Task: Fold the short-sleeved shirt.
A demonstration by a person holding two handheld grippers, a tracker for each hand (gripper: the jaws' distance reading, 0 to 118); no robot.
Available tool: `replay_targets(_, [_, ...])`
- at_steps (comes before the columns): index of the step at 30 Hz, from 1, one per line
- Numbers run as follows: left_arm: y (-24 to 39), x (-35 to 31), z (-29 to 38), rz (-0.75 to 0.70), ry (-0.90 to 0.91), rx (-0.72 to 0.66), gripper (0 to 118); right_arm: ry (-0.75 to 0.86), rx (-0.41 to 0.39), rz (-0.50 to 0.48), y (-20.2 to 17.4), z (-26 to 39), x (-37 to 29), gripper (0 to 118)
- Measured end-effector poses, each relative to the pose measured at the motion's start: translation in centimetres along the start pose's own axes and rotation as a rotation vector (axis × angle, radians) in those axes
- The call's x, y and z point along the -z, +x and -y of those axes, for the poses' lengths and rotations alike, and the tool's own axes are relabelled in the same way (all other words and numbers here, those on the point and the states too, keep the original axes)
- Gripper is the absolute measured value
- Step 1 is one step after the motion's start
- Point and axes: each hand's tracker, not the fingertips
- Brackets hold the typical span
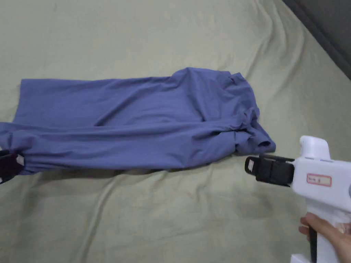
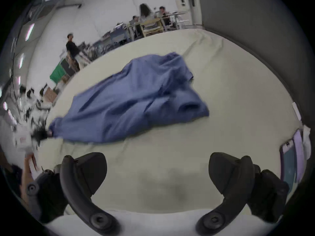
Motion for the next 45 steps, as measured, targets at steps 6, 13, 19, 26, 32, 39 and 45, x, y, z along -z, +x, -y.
replay_targets(6, [0.7,2.0,0.0,-0.034,-0.046,0.038,3,-0.066,0.118,0.103,3.4,-5.6,8.0,94])
replay_targets(13, [0.2,1.7,-0.6,-0.023,-0.055,0.038,3,-0.098,-0.038,0.053,0.3,-4.3,6.4,17])
replay_targets(19, [-0.6,-2.1,-1.8,0.020,-0.027,0.052,3,-0.001,-0.094,0.027,-0.5,-4.1,-0.4,17])
replay_targets(26, [-1.2,-6.2,0.2,0.004,-0.036,0.102,3,0.034,-0.150,0.029,0.1,-1.3,-7.7,17])
replay_targets(32, [-0.4,-5.1,7.4,-0.049,-0.160,0.139,3,-0.115,-0.150,0.090,1.6,4.9,-6.0,17])
replay_targets(39, [-1.4,-4.0,9.6,-0.055,-0.207,0.075,3,-0.181,-0.126,0.113,2.8,7.6,-3.2,17])
replay_targets(45, [-2.3,-5.4,9.5,-0.128,-0.189,0.048,89,-0.208,-0.165,0.167,2.1,7.1,-4.2,115])
